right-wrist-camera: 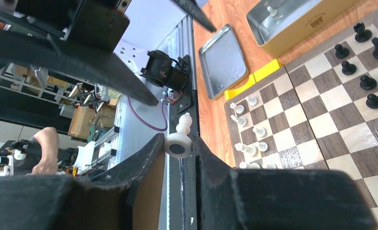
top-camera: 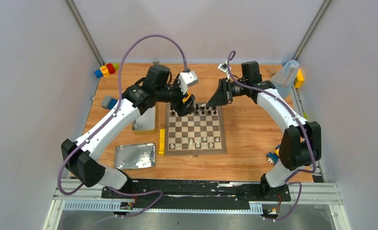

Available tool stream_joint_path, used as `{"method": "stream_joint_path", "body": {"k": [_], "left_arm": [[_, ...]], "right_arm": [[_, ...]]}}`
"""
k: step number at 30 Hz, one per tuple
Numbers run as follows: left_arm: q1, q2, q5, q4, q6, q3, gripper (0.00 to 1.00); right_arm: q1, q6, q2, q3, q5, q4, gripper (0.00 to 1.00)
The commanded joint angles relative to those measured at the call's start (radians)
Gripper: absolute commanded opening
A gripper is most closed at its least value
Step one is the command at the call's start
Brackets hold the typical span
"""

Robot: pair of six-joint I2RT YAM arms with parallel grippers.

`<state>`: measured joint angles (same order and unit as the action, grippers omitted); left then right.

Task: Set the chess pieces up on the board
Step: Place the chess piece on the chessboard.

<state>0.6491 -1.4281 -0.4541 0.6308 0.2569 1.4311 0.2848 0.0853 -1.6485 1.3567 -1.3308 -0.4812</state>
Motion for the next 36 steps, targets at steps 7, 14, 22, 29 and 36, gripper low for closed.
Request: {"method": "stream_joint_path", "body": {"k": [7, 14, 22, 29, 36], "left_arm": [[-0.079, -0.042, -0.399, -0.212, -0.232, 0.095, 0.85], [-0.085, -0.082, -0.520, -0.295, -0.342, 0.095, 0.81], [-0.086, -0.103, -0.562, -0.368, -0.424, 0.080, 0.76], [-0.086, -0.108, -0.592, -0.430, -0.491, 0.054, 0.64], [-0.086, -0.117, -0.582, -0.422, -0.475, 0.044, 0.60]], "right_arm": [[-0.046, 0.419, 0.090, -0.063, -0.154, 0.430, 0.03], [-0.046, 0.536, 0.102, -0.060, -0.149, 0.541, 0.03], [-0.048, 0.559, 0.112, -0.064, -0.143, 0.561, 0.03], [-0.048, 0.576, 0.111, -0.062, -0.137, 0.581, 0.02], [-0.049, 0.638, 0.120, -0.082, -0.151, 0.659, 0.02]]}}
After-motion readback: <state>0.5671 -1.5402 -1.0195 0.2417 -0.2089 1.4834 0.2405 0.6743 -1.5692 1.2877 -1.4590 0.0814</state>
